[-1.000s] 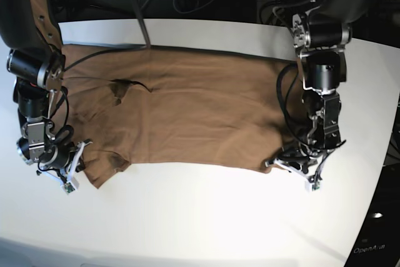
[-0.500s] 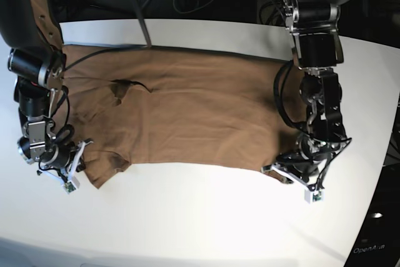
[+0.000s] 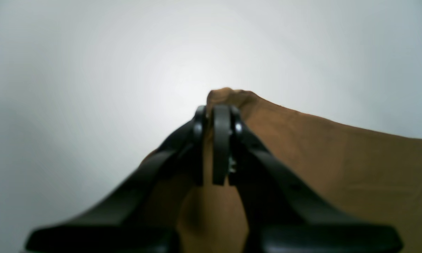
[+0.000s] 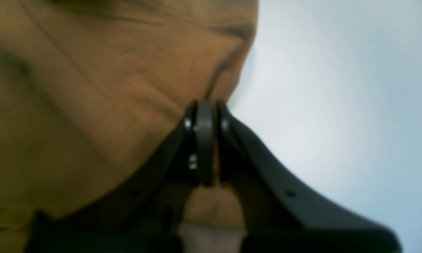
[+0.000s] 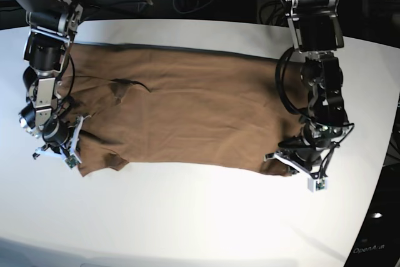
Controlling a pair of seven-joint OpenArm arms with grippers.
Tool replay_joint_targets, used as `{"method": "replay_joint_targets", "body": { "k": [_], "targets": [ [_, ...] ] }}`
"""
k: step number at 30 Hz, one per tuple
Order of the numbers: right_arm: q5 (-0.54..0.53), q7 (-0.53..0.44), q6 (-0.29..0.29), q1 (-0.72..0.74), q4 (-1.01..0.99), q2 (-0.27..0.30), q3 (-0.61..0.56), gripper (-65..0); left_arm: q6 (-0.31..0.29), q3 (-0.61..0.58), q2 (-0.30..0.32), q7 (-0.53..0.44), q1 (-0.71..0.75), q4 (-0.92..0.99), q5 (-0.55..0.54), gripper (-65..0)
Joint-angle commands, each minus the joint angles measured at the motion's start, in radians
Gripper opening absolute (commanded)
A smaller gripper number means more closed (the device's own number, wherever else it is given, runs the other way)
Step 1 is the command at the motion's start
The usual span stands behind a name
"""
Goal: Fold the T-shirt properly
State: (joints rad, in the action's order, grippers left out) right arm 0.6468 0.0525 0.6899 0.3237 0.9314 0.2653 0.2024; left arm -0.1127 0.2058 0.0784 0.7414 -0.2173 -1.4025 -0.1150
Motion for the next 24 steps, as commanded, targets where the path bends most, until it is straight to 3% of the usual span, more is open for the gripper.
{"method": "replay_joint_targets", "body": {
  "k": [1, 19, 24],
  "targets": [
    [-0.003, 0.002, 0.008, 0.007, 0.033, 0.012, 0.002, -64.1, -0.005, -0.001, 0.005, -0.018, -0.017, -0.027, -0.007, -61.6],
    [-0.003, -0.003, 0.008, -0.257, 0.423, -0.045, 0.025, -64.1, -0.006, 0.001, 0.008, -0.021, 0.181, -0.208, -0.007, -61.6],
    [-0.003, -0.003, 0.008, -0.260, 0.424, -0.047, 0.022, -64.1, -0.006, 0.002, 0.010, -0.029, 0.152, -0.171, -0.005, -61.7]
  ]
}}
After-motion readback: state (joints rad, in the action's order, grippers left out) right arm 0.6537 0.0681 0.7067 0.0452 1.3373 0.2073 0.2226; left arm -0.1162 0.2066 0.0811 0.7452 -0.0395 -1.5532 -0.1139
